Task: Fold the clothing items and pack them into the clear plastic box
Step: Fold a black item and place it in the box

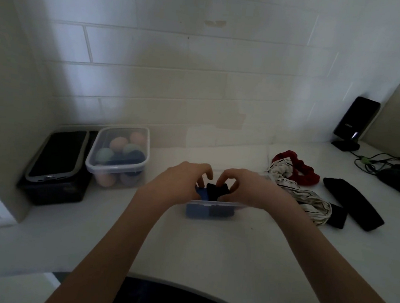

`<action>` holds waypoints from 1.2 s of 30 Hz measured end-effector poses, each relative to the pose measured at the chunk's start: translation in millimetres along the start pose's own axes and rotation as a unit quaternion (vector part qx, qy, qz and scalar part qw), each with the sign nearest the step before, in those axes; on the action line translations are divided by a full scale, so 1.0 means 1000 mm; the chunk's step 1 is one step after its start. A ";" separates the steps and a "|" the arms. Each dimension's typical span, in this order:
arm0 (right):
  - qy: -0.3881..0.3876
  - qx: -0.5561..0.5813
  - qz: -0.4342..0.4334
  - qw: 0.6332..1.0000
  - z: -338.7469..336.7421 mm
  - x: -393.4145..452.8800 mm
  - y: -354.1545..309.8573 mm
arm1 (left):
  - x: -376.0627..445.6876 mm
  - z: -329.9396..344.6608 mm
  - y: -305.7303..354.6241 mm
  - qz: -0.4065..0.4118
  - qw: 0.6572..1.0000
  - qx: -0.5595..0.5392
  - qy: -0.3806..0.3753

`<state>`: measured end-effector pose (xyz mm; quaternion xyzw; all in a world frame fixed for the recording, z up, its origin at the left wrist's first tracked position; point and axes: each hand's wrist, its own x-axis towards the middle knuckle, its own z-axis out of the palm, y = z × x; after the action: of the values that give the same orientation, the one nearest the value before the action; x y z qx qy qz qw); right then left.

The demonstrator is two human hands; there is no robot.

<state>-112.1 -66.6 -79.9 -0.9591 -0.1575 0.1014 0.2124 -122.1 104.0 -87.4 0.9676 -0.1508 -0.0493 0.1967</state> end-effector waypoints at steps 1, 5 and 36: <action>-0.004 -0.006 -0.002 1.000 0.001 0.001 -0.002 | 0.000 0.000 0.000 0.002 1.000 0.000 -0.003; -0.018 -0.020 0.006 1.000 0.001 0.004 -0.006 | 0.002 -0.001 0.004 0.009 0.998 0.061 -0.027; -0.129 -0.181 -0.091 0.971 -0.008 0.012 -0.001 | 0.007 -0.008 0.022 0.095 0.964 0.240 -0.061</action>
<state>-99.0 -64.1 -73.8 -0.9420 -0.2859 0.1745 0.0216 -120.1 85.7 -71.6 0.9628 -0.2608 -0.0522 -0.0469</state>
